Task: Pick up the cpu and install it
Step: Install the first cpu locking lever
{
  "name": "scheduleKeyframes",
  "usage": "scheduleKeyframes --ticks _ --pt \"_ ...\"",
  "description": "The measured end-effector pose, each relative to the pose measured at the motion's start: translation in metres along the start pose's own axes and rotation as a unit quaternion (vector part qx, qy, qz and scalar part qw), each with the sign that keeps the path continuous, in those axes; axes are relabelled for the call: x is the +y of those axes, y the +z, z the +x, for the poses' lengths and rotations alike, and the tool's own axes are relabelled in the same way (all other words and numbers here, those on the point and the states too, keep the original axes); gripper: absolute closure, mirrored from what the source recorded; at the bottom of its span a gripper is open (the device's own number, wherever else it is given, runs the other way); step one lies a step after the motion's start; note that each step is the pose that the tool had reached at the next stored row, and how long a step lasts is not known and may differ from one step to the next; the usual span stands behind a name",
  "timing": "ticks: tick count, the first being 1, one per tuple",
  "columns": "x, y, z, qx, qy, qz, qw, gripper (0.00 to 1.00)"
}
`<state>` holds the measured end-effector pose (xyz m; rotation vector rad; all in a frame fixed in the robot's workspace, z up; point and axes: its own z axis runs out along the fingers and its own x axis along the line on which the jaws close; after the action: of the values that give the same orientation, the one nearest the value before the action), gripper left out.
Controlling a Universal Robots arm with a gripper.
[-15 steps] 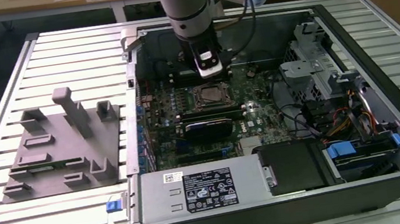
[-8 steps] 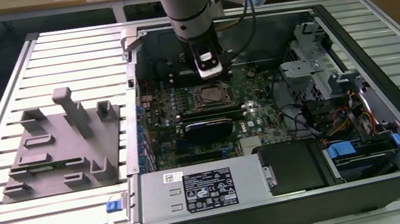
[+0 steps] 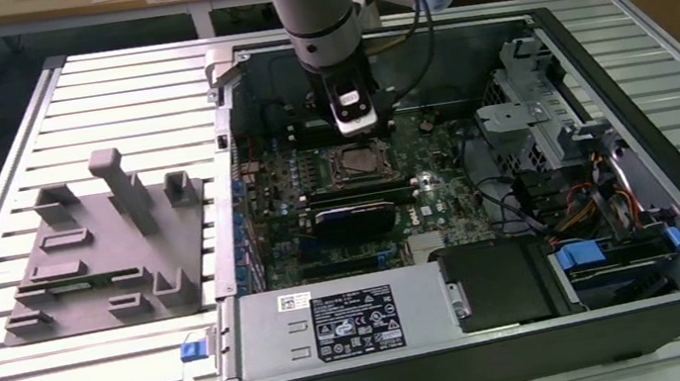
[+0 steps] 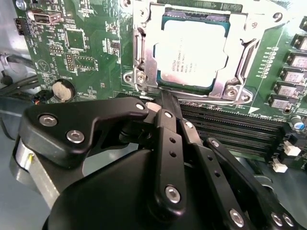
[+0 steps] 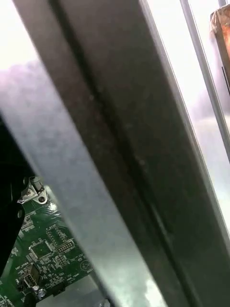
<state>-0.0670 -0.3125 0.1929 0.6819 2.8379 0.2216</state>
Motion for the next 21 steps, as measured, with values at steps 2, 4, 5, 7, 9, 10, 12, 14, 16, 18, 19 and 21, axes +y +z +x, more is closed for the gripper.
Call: scheduleKeyframes --ticks 2,4,5,7,9,10,12,14,16,18,19,21 --pt "0.0001 0.0003 -0.0003 -0.0009 0.002 0.0011 1.0 0.89" --pt "0.0002 0.0003 -0.0004 -0.0011 0.002 0.0014 1.0 0.89" --pt "0.0002 0.0004 -0.0004 -0.0011 0.002 0.0014 1.0 0.89" --pt "0.0002 0.0004 -0.0005 -0.0011 0.002 0.0015 1.0 0.89" --pt "0.0004 -0.0004 -0.0006 -0.0011 0.002 0.0016 1.0 0.89" --pt "0.0006 -0.0012 -0.0008 -0.0011 0.002 0.0014 1.0 0.89" --pt "0.0012 -0.0042 -0.0013 -0.0011 0.002 0.0014 1.0 0.89" --pt "0.0019 -0.0076 -0.0019 -0.0011 0.002 0.0013 1.0 0.89" --pt "0.0023 -0.0097 -0.0023 -0.0011 0.002 0.0014 1.0 0.89" --pt "0.0026 -0.0098 -0.0022 -0.0011 0.002 0.0014 1.0 0.89" --pt "0.0029 -0.0099 -0.002 -0.0011 0.002 0.0015 1.0 0.89" --pt "0.0042 -0.0097 -0.0013 -0.0011 0.002 0.0015 1.0 0.89"
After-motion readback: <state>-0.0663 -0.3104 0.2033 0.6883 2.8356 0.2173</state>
